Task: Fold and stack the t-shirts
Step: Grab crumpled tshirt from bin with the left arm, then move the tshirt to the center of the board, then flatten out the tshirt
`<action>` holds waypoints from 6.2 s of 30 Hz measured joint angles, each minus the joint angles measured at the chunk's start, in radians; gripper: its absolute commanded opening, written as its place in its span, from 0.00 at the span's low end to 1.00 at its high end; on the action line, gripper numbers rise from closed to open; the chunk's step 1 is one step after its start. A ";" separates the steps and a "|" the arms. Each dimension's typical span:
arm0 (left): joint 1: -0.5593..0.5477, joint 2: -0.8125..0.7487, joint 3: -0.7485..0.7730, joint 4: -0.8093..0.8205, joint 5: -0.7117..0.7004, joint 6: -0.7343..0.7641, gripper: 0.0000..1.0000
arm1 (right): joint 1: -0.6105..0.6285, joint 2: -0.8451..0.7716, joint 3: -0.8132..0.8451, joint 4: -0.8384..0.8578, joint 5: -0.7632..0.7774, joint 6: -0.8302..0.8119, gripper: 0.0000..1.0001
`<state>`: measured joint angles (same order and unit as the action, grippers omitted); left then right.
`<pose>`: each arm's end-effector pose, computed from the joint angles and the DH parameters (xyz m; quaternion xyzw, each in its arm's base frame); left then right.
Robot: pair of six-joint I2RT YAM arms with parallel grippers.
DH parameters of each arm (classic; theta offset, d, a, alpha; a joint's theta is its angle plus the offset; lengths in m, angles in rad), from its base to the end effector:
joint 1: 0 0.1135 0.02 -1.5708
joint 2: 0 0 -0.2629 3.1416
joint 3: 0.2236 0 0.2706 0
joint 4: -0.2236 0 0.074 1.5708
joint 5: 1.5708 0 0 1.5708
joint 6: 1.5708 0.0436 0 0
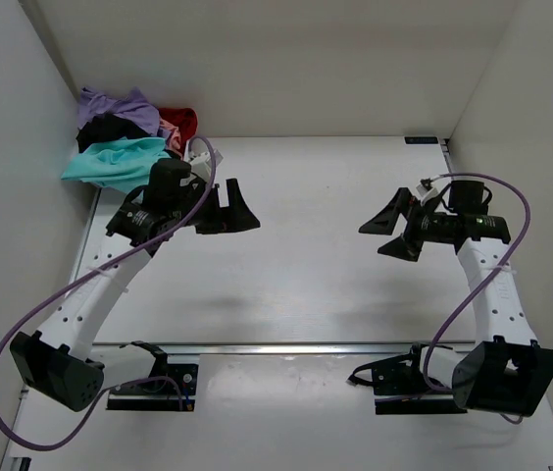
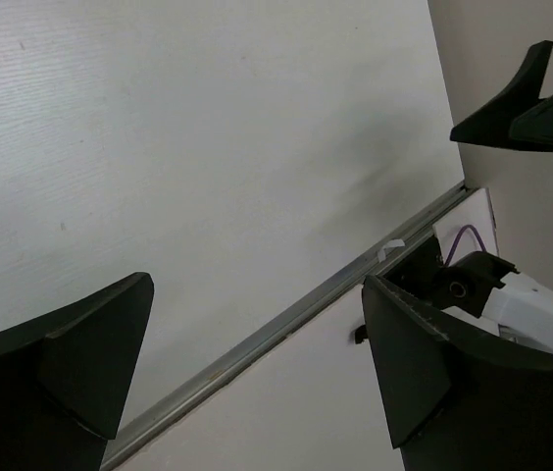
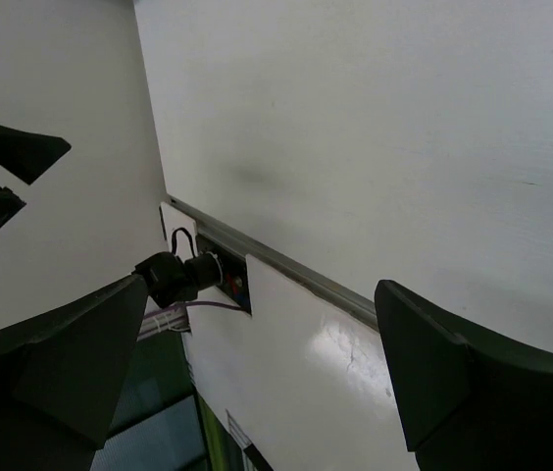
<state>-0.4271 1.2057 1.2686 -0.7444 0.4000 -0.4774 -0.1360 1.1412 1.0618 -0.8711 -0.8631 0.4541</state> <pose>0.2427 -0.1291 0.3636 0.0632 0.8866 -0.3455 0.3008 0.2401 0.0006 0.3081 0.1294 0.8647 0.4372 0.2106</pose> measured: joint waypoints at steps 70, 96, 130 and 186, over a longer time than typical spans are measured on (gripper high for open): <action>0.563 1.066 1.015 -0.202 -0.538 -0.333 0.00 | -0.164 0.360 0.584 0.056 0.279 -0.182 0.41; 0.217 0.299 0.930 0.110 -0.013 -0.318 0.00 | -0.039 0.030 0.292 0.106 0.507 -0.290 0.55; 0.001 0.050 -0.579 -0.006 -0.166 -0.385 0.33 | 0.127 0.290 -0.079 0.017 0.910 -0.204 0.81; 0.151 0.334 -0.410 0.061 -0.438 -0.097 0.33 | 0.399 0.033 -0.425 0.105 0.759 -0.039 0.82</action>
<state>-0.2760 1.5394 0.8581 -0.6834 -0.0380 -0.5739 0.2626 1.1744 0.6369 -0.7658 -0.1040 0.4149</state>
